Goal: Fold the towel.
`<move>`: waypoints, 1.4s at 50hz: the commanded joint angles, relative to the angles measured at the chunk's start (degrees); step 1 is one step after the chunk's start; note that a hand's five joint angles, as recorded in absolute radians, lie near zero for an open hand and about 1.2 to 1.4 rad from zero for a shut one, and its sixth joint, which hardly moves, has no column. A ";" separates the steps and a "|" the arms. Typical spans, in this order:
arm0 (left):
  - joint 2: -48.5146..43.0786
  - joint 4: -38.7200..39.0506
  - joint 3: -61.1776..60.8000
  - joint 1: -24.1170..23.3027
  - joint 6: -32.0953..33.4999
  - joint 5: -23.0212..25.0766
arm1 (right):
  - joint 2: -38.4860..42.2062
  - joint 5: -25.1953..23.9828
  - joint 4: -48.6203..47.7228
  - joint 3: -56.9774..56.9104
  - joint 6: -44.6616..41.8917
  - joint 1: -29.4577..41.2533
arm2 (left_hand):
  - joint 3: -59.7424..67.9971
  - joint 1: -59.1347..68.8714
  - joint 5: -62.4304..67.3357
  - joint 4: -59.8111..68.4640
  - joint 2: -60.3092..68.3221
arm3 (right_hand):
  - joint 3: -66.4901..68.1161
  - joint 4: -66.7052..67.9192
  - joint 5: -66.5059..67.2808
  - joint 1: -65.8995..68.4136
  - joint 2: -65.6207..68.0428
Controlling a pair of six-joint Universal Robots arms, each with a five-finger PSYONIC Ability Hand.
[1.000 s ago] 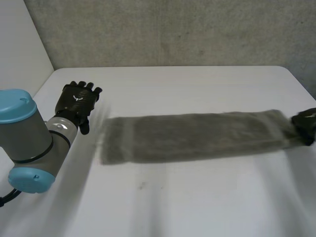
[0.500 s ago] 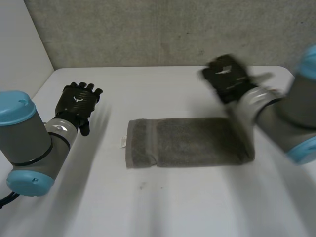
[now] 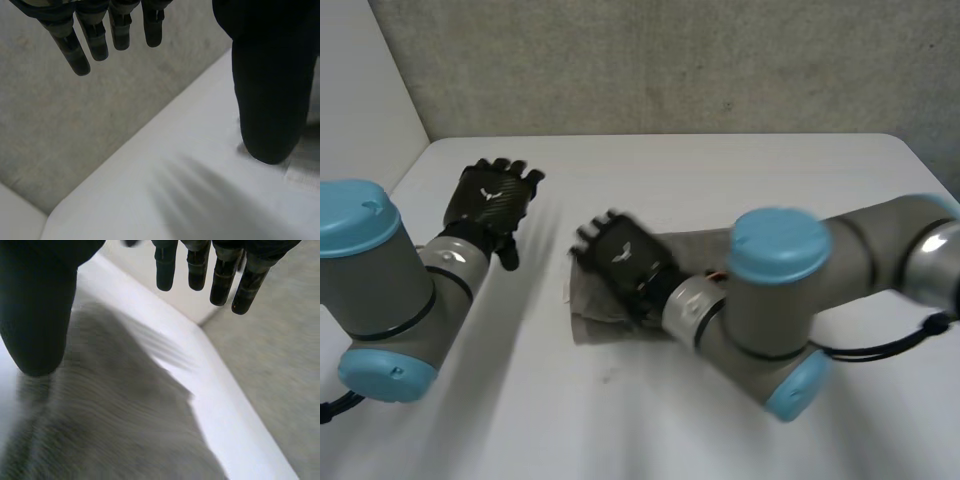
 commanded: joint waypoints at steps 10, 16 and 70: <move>-8.34 -0.02 10.77 -12.26 -6.08 0.16 | -14.40 1.15 1.21 23.24 14.27 -20.68 | 2.00 1.21 -0.29 1.84 1.97 | -2.15 -3.34 -3.47 -2.07 -2.89; -12.22 -0.11 11.75 -12.62 -5.99 -0.10 | -12.91 1.24 0.77 25.28 12.86 -23.07 | 1.83 1.04 -0.46 1.67 1.80 | 7.69 6.50 6.36 7.77 6.95; 1.66 -0.81 1.37 -8.31 -7.83 -8.37 | -14.57 4.14 0.84 9.90 24.51 -5.04 | 2.00 1.21 -0.29 1.84 1.97 | -2.15 -3.34 -3.47 -2.07 -2.89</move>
